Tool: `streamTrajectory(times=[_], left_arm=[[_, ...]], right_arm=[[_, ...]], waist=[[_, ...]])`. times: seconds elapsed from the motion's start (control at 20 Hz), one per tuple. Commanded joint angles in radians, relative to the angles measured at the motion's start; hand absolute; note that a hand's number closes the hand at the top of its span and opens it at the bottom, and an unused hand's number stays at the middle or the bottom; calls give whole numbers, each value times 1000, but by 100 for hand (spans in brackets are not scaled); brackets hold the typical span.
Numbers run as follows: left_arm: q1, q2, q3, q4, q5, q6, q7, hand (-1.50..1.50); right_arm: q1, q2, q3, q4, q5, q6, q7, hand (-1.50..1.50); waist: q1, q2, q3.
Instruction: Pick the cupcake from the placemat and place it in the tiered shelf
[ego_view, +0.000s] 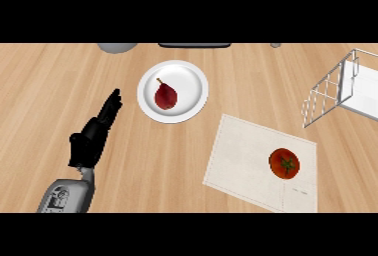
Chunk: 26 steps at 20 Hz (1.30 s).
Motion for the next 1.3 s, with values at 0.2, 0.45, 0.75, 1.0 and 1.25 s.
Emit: streamTrajectory(times=[0.2,0.45,0.75,1.0,1.25], left_arm=[[27,-24,-11,2,-21,17,-31,0],[10,-21,-18,-25,-26,0,25,0],[-7,-24,-16,-48,-33,11,70,0],[38,-21,-16,-93,-30,-2,63,0],[-21,-13,26,12,-19,-15,10,0]], right_arm=[[-34,8,-90,123,-208,-222,-140,150],[-42,-67,-134,325,-297,-326,-266,150],[58,-118,-136,345,-105,-305,-88,150],[99,-81,-117,260,-65,-311,33,-150],[133,-81,-162,175,-209,-322,3,-150]], waist=[[-1,-1,-1],[0,-1,-1],[-1,-1,-2],[-3,-3,-1],[-10,-3,-1]])
